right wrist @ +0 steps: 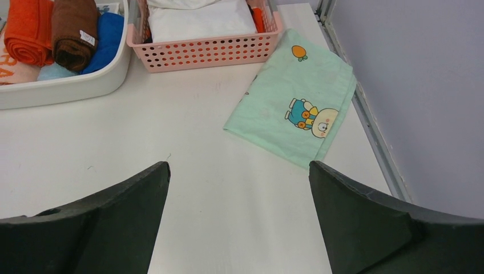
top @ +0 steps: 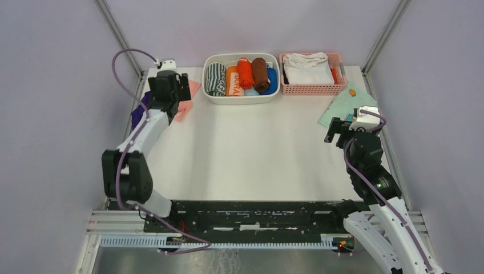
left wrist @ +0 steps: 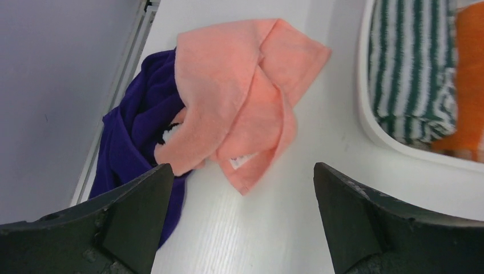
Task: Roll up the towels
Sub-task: Pick up the towel at the center of the board.
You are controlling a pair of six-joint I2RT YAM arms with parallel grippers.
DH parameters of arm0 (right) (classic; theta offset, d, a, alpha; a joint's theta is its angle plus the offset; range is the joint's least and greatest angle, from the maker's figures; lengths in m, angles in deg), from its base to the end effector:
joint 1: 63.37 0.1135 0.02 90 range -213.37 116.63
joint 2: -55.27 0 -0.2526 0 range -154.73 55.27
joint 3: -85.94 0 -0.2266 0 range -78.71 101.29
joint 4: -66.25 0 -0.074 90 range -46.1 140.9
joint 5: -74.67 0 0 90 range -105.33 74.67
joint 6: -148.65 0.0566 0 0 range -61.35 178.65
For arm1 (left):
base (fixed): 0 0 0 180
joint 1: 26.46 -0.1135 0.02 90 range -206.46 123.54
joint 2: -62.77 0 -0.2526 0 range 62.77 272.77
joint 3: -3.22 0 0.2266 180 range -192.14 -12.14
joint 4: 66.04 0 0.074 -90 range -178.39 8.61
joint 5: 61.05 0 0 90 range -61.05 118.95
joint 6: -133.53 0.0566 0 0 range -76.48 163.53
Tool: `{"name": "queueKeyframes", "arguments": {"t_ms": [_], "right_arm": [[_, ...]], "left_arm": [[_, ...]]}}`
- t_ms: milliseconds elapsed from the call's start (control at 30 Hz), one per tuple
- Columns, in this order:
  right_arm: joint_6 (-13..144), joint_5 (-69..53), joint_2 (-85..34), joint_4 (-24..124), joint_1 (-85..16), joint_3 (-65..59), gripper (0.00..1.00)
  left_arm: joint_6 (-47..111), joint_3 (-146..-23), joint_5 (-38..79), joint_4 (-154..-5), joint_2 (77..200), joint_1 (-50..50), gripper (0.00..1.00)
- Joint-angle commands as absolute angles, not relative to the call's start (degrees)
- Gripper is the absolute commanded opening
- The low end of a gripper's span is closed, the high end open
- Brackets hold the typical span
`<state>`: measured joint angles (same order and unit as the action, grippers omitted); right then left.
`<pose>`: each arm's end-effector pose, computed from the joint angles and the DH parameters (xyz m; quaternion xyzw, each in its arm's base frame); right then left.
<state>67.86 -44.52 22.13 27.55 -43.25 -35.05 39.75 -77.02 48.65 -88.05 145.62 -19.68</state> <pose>0.1341 0.0197 0.3231 0.0845 0.7680 -0.0378 0.6338 0.3306 -0.0201 0.3008 -0.0707 0.8313 0.0944 0.5431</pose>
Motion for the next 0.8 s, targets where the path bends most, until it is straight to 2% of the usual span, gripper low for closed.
{"name": "queueKeyframes", "arguments": {"t_ms": [0,133,333,633,767], "right_arm": [[68.63,-42.96,22.13,28.27,-43.36,-33.15,1.00],[68.56,-42.31,22.30,27.49,-43.35,-32.92,1.00],[68.80,-42.52,21.80,26.92,-43.33,-33.18,1.00],[68.77,-43.12,19.67,26.26,-43.35,-32.83,1.00],[68.45,-43.02,19.09,25.74,-43.37,-32.50,1.00]], "left_arm": [[47.28,-87.74,53.67,-91.60,158.93,-21.01,0.98],[49.96,-96.39,54.72,-92.75,169.85,-21.49,0.95],[55.21,-107.38,58.32,-94.49,183.04,-21.94,0.75],[60.94,-117.79,63.94,-94.16,195.14,-22.54,0.65],[61.19,-120.16,64.22,-94.91,198.50,-23.03,0.49]]}}
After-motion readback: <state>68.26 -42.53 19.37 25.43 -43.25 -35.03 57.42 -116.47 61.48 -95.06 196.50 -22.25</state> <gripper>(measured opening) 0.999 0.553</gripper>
